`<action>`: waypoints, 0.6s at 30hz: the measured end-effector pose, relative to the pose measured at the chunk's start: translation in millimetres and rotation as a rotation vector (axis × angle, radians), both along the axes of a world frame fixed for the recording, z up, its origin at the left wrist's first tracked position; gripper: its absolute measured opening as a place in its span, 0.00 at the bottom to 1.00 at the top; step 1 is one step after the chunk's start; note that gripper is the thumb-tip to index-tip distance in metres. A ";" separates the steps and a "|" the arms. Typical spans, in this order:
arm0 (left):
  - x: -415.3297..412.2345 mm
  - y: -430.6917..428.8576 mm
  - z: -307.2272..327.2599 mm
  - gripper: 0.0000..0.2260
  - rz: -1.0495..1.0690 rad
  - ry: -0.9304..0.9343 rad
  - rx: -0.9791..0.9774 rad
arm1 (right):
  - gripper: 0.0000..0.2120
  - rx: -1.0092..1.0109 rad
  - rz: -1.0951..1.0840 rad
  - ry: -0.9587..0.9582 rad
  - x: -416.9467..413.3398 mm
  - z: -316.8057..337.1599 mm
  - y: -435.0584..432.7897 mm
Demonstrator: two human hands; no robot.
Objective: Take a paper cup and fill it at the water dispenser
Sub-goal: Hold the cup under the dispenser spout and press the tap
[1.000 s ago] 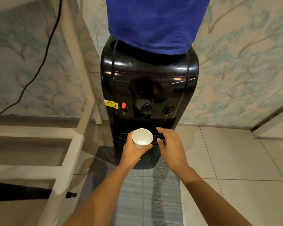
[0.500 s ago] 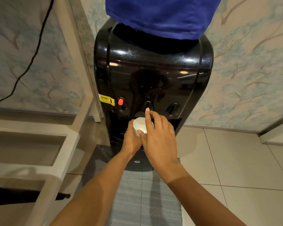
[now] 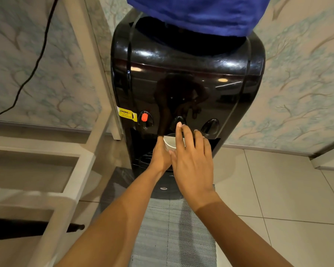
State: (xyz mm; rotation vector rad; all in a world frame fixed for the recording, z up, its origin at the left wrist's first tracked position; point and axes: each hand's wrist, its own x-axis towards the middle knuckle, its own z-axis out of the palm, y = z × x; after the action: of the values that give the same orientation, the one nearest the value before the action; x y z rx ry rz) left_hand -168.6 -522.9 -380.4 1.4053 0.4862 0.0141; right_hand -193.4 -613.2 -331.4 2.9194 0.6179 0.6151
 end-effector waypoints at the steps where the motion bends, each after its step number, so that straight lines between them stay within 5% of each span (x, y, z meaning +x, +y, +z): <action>1: 1.2 -0.2 -1.0 0.26 0.001 0.008 0.001 | 0.33 0.000 -0.003 -0.010 -0.3 -0.5 0.3; 5: 6.0 0.4 -2.6 0.19 0.072 0.077 -0.153 | 0.35 0.032 0.001 -0.021 -2.2 -3.8 2.5; 15: 8.3 2.2 -13.1 0.06 0.067 0.005 0.055 | 0.36 0.022 0.006 0.058 -3.1 -13.6 5.7; 18: 5.5 2.8 -14.9 0.18 0.025 -0.017 0.287 | 0.36 0.042 0.004 0.100 -2.3 -14.2 6.9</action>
State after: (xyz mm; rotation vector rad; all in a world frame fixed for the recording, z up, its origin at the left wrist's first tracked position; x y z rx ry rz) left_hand -163.1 -520.1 -395.3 1.6788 0.5019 0.1194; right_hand -195.7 -606.3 -345.6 3.0044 0.6294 0.4901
